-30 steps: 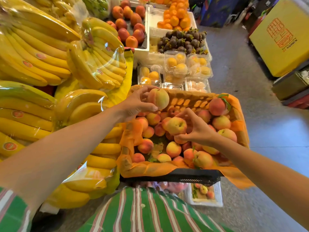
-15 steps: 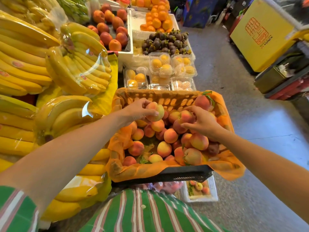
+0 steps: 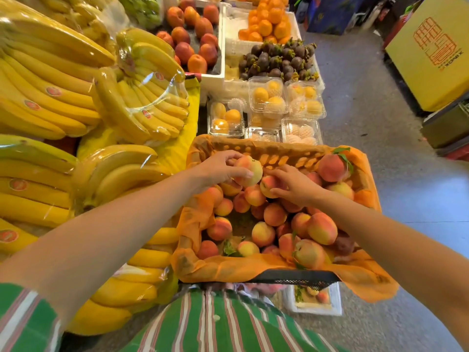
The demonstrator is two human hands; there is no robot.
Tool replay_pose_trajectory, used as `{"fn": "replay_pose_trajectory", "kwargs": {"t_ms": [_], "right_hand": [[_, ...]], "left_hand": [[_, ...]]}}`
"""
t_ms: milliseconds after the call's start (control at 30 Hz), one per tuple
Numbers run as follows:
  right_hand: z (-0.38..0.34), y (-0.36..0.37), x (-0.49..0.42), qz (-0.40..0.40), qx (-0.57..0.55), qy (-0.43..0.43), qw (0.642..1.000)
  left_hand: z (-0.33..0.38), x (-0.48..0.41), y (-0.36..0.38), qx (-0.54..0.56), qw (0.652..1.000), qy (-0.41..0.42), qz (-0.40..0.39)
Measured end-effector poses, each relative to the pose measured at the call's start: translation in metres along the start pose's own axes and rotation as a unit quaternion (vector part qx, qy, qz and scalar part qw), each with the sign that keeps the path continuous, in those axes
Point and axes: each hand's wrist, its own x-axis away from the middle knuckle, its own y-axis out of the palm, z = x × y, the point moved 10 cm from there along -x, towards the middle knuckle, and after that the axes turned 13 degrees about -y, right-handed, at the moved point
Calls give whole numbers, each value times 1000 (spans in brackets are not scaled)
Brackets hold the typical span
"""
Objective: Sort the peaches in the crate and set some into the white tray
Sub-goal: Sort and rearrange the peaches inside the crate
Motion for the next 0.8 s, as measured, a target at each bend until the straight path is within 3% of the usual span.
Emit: {"fn": "replay_pose_trajectory", "kwargs": {"t_ms": [167, 333, 467, 633, 800], "right_hand": [[2, -3, 3, 22, 73, 7, 997], [-5, -26, 15, 125, -80, 11, 989], [-33, -46, 24, 179, -262, -45, 947], [-30, -67, 31, 229, -206, -42, 950], [-21, -67, 31, 182, -198, -18, 963]], "left_hand": [[2, -4, 0, 24, 1000, -2, 1], [-2, -14, 7, 23, 1000, -16, 3], [-2, -18, 24, 40, 998, -43, -20], [15, -10, 53, 11, 996, -19, -83], [33, -10, 57, -32, 997, 11, -72]]}}
